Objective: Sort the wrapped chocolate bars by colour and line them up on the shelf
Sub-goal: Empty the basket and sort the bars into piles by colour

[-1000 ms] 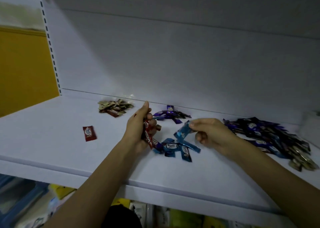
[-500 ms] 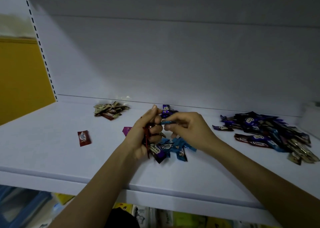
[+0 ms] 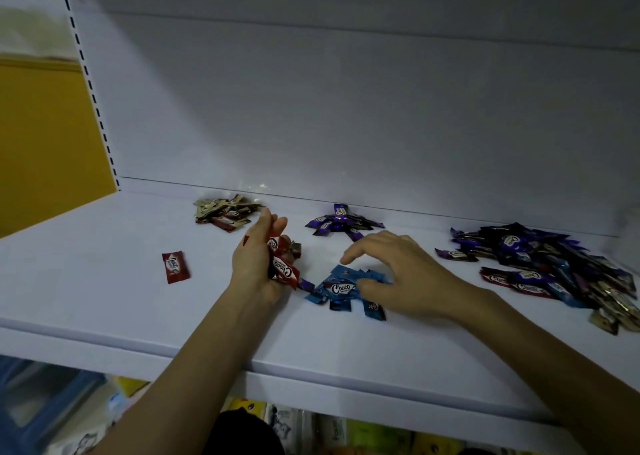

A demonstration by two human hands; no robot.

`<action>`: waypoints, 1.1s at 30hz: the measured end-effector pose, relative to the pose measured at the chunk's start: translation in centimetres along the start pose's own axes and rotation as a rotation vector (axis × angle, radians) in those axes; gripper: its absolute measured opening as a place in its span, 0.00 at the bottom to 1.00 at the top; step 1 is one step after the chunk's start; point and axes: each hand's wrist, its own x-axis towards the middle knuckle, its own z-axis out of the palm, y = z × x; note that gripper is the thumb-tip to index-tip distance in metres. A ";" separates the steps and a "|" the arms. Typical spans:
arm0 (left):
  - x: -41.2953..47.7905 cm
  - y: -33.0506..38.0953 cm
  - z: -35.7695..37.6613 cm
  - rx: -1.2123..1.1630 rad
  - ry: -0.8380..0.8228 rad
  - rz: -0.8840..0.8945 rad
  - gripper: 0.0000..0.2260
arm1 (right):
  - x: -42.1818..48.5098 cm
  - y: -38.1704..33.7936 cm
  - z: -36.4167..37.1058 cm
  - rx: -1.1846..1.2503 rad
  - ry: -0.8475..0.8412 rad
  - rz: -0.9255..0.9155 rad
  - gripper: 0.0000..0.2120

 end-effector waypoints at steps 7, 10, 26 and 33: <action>0.1 0.1 -0.2 -0.018 0.047 -0.017 0.06 | 2.9 -4.3 2.6 -0.070 0.026 -0.130 0.15; 0.4 0.3 -0.4 -0.030 0.085 -0.017 0.10 | 3.1 -4.1 2.3 -0.081 0.068 -0.164 0.07; 0.9 0.0 -0.6 -0.073 0.108 -0.021 0.11 | 10.8 4.0 2.2 0.344 0.399 0.607 0.10; 0.9 -0.5 -0.3 -0.090 0.130 0.005 0.13 | 7.0 -5.7 4.6 0.339 0.174 0.119 0.25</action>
